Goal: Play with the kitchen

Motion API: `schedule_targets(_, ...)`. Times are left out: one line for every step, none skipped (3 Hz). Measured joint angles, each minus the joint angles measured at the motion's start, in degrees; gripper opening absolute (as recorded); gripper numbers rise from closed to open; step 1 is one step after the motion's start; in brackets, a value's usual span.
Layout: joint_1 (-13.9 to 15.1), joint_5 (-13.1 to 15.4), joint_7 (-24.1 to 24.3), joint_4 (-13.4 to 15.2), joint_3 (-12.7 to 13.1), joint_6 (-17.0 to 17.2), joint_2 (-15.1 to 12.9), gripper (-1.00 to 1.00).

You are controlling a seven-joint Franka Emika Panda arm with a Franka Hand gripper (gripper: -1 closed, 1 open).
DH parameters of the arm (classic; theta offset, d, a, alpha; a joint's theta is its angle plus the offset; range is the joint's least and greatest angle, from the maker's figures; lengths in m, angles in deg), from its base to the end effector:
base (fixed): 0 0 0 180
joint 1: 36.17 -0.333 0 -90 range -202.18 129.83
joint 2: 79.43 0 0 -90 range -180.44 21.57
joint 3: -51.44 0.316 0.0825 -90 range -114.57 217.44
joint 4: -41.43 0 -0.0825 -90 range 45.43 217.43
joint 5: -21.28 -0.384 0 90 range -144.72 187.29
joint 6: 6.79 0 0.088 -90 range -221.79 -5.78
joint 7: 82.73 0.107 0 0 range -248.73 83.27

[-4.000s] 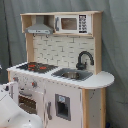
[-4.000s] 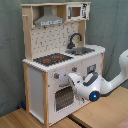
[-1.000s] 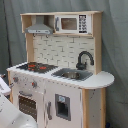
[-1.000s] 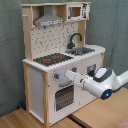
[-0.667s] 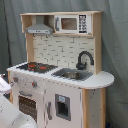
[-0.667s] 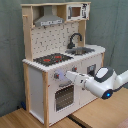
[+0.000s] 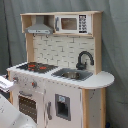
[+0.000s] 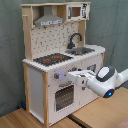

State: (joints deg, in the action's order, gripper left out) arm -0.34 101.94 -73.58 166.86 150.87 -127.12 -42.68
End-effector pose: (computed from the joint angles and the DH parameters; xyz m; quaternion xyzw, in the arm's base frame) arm 0.2531 0.4895 0.3708 0.3303 0.5646 0.2900 0.6986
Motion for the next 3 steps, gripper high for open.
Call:
schedule_targets(-2.73, 1.91, -2.82, 3.13, -2.28, -0.01, 0.0, 1.0)
schedule_targets(-5.82, 3.57, -4.32, 6.56, -5.06, -0.25, -0.01, 1.0)
schedule_targets(-9.22, 5.38, -5.48, 10.31, -8.94, -1.01, -0.02, 1.0)
